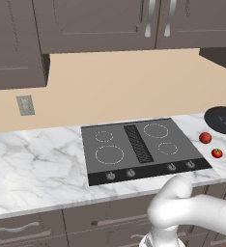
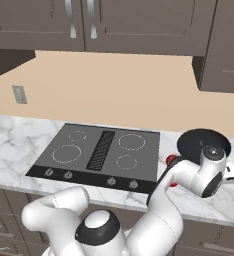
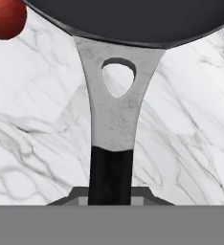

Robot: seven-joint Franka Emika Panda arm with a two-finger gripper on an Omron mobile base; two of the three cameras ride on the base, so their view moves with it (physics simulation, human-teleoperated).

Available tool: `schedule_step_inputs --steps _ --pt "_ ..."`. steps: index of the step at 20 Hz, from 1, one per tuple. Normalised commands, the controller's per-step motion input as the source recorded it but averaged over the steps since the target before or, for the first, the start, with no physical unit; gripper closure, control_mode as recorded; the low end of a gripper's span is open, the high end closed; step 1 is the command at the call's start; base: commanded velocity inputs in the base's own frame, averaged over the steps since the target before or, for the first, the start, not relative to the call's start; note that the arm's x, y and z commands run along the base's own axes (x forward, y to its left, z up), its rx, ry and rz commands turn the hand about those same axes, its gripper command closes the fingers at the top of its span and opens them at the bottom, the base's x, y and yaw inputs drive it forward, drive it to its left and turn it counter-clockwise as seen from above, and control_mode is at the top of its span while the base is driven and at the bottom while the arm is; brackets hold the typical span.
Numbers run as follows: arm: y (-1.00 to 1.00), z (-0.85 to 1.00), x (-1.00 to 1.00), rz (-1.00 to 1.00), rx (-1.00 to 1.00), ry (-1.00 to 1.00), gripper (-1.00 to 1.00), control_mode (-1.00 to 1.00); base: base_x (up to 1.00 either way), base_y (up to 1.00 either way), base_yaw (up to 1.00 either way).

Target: Place the pan on the rear right burner on the stove. Then place the tomato and the onion in the pan and turn on the rear right burner.

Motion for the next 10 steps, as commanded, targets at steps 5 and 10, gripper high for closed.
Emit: schedule_step_inputs --steps 5,10 --pt "0.16 0.26 0.0 0.0 0.0 0.02 1.0 -1.0 0.0 0.0 0.0" --pt "0.19 0.31 0.0 0.0 0.0 0.07 1.0 -1.0 0.0 0.0 0.0"
